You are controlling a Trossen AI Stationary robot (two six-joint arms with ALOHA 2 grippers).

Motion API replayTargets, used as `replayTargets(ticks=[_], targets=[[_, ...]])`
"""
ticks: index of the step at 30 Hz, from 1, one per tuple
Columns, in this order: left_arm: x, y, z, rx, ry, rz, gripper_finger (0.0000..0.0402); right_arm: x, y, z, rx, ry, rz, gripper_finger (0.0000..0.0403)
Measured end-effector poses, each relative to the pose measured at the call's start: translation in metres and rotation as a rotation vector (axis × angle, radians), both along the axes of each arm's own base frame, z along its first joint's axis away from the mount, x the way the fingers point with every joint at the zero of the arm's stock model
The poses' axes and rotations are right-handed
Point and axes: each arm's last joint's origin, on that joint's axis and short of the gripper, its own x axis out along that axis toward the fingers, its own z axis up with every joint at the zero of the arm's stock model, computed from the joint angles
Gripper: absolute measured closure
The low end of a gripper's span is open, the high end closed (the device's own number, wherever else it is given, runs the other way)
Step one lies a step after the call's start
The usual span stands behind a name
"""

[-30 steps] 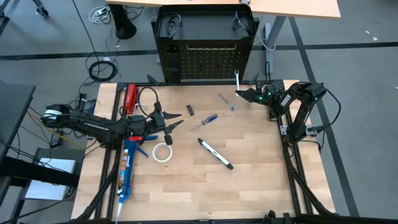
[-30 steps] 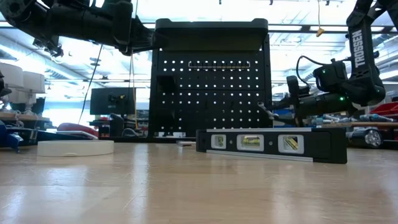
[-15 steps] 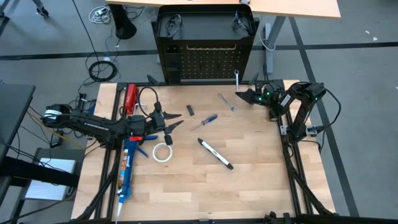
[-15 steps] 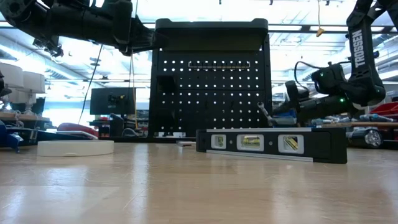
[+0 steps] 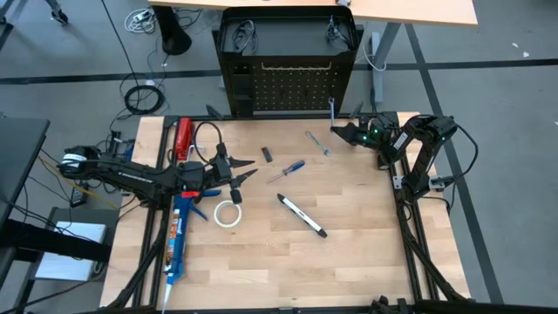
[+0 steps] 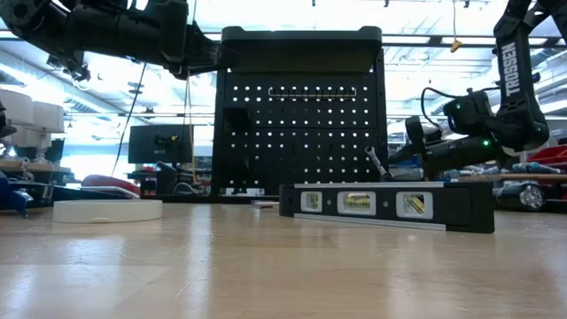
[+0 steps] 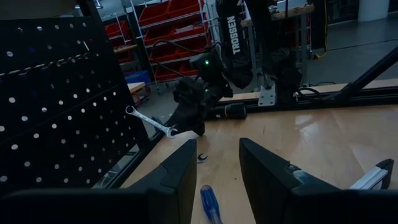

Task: Hang tools onto peg board
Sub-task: Hang the bottom wrench onto the black pegboard

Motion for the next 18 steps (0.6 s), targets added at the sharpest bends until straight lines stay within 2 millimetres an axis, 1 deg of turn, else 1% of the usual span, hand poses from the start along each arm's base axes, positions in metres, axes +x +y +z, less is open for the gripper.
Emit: replayTargets(ticks=[9, 11, 13, 18], targets=[[-0.0002, -0.0001, 0.0004, -0.006, -0.004, -0.002, 0.0276, -0.0003, -0.0005, 0.0000, 0.026, -0.013, -0.024, 0.0218], [-0.0010, -0.0005, 0.0019, -0.007, -0.012, -0.016, 0.0276, -0.0007, -0.0008, 0.0009, 0.059, -0.036, -0.034, 0.0218], [-0.0017, -0.0010, 0.0037, -0.008, -0.021, -0.038, 0.0276, -0.0013, -0.0012, 0.0032, 0.055, -0.045, -0.038, 0.0218], [-0.0025, -0.0015, 0.0054, -0.008, -0.030, -0.054, 0.0276, -0.0003, 0.0004, 0.0030, 0.071, -0.021, -0.050, 0.0218]])
